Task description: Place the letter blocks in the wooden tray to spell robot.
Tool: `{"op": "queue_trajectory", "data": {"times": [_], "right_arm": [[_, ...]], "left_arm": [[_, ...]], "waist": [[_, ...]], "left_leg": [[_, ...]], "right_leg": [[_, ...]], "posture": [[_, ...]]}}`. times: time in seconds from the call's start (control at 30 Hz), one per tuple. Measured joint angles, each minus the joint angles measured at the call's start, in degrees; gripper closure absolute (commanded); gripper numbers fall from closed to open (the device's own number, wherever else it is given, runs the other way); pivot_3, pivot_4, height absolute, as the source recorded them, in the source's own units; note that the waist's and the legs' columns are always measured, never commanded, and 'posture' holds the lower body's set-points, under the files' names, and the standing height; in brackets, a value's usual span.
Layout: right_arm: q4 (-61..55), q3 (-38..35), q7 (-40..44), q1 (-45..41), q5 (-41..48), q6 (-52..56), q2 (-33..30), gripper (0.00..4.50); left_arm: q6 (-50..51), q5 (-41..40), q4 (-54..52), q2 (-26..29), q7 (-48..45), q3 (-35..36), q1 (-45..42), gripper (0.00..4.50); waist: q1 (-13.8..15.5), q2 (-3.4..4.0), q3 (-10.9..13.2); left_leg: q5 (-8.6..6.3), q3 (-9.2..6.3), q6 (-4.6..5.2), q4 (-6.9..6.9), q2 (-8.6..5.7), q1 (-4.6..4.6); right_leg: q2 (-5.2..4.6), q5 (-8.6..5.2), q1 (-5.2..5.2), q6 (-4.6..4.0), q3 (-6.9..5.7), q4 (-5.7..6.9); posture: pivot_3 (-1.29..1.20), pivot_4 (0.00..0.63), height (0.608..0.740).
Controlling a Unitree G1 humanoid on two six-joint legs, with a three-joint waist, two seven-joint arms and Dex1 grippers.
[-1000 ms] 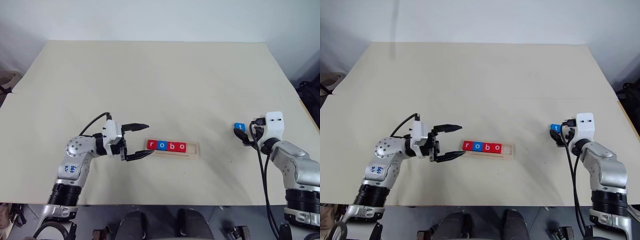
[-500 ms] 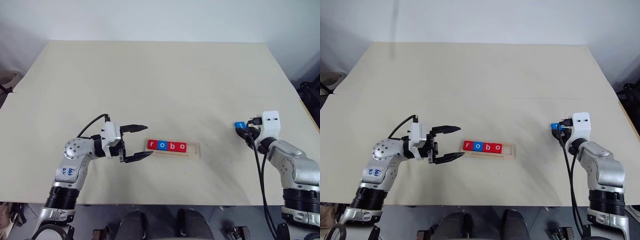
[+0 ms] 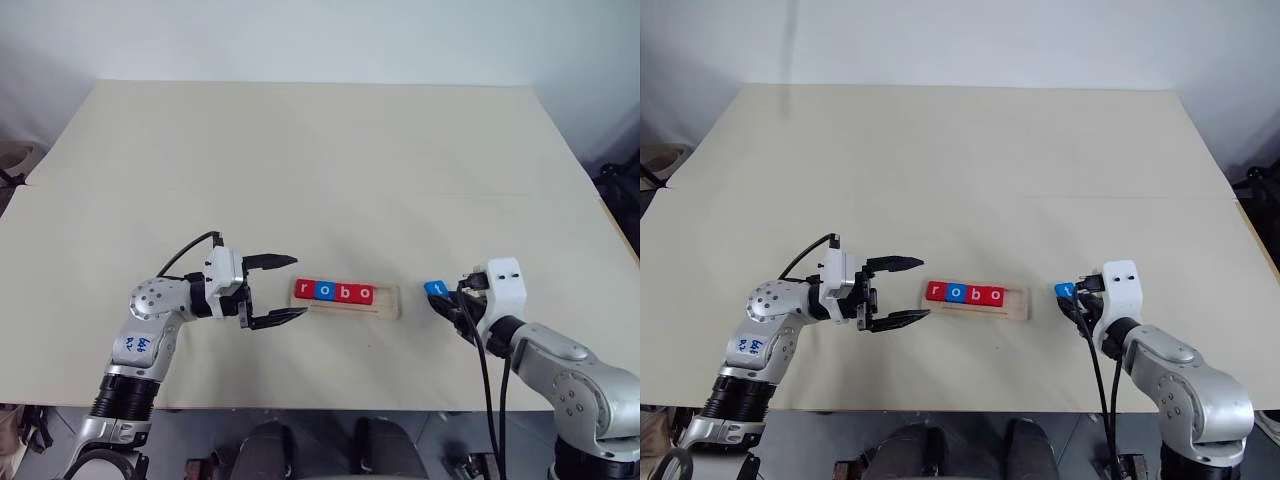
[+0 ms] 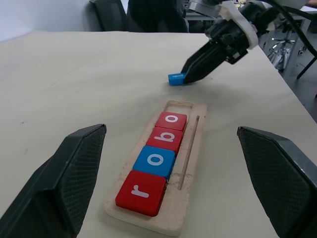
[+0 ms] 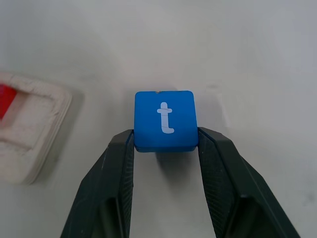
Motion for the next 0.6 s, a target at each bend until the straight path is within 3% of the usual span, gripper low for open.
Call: {"op": "queue_trajectory", "data": {"times": [0.03, 0.2, 0.33, 0.5, 0.6], "right_arm": [[-0.5, -0.1, -0.7, 0.3, 0.0, 0.4, 0.5, 3.02], [-0.8, -0.3, 1.3, 0.7, 1.5, 0.4, -0.4, 1.37], [1.3, 0.1, 11.5, 1.0, 3.1, -4.4, -13.2, 0.04], [14.6, 2.3, 31.7, -0.3, 1.7, -19.9, -30.3, 0.04], [22.5, 6.7, 43.5, -3.7, -0.9, -31.3, -35.3, 0.04]], "left_arm": [[0.1, 0.0, 0.0, 0.0, -0.2, 0.0, 0.0, 0.0], [0.2, 0.0, 0.0, 0.0, -0.5, 0.0, -0.1, 0.0], [0.3, 0.0, 0.0, 0.0, -0.5, 0.1, -0.2, 0.0], [0.1, 0.0, 0.3, 0.0, 0.4, 0.3, -0.4, 0.0], [0.0, 0.0, 0.1, 0.0, 0.6, 0.6, -0.3, 0.0]], "waist": [[0.0, 0.0, 0.0], [-0.1, 0.0, 0.0], [0.0, 0.0, 0.0], [0.0, -0.02, 0.0], [-0.3, -0.03, 0.0]], "left_leg": [[0.0, 0.01, 0.0, 0.0, 0.0, 0.0], [0.0, 0.01, 0.0, 0.0, 0.0, 0.0], [-0.04, 0.0, 0.06, -0.01, -0.03, 0.0], [-0.04, 0.08, 0.06, -0.01, -0.03, 0.04], [-0.03, 0.08, 0.05, -0.01, 0.01, 0.09]], "right_leg": [[0.0, 0.0, 0.0, 0.0, 0.01, 0.0], [0.0, 0.0, -0.01, 0.0, 0.01, 0.0], [-0.01, 0.01, 0.03, 0.01, 0.02, -0.11], [0.0, 0.01, 0.05, 0.02, 0.02, -0.12], [0.03, 0.01, 0.06, 0.01, 0.02, -0.13]], "posture": [[0.0, 0.15, 0.74], [0.0, 0.15, 0.74], [0.0, 0.15, 0.74], [0.0, 0.15, 0.74], [0.0, 0.15, 0.74]]}}
